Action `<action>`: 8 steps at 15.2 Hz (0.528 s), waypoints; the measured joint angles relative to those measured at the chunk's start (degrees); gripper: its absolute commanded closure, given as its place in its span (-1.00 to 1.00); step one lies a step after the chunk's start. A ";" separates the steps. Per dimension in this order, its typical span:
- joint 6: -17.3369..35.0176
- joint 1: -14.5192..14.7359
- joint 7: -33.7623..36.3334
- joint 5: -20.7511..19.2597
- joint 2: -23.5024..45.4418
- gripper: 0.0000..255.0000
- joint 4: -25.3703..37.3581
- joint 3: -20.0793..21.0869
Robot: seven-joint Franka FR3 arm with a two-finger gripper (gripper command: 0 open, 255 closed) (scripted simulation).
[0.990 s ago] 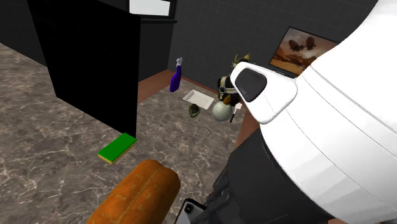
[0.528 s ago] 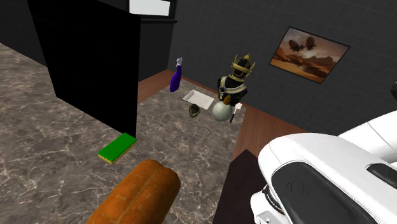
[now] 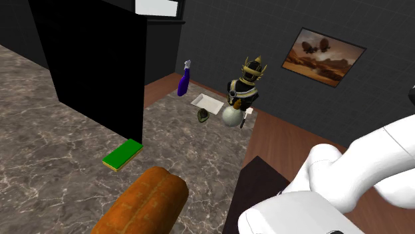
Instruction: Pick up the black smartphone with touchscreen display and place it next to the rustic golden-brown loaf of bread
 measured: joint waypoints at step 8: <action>6.01 -0.16 0.80 -0.08 0.43 1.00 -5.65 1.55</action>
